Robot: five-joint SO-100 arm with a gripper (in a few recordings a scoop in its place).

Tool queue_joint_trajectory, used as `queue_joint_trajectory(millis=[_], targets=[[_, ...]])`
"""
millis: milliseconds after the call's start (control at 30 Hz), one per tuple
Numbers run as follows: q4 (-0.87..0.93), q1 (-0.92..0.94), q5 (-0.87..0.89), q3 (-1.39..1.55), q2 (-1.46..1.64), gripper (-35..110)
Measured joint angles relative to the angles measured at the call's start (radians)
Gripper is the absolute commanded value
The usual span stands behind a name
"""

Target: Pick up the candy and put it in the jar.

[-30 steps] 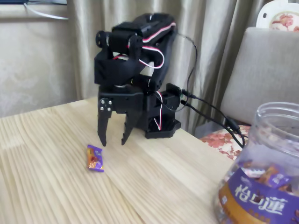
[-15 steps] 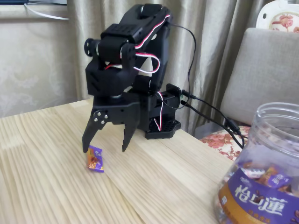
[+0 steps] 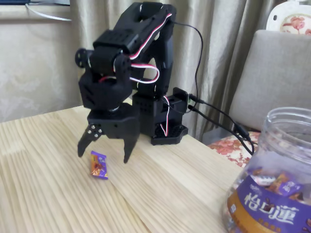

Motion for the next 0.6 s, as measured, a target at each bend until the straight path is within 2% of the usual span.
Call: queue_joint_trajectory(millis=[600], targets=[[-0.204, 0.034, 0.011, 0.112, -0.002, 83]])
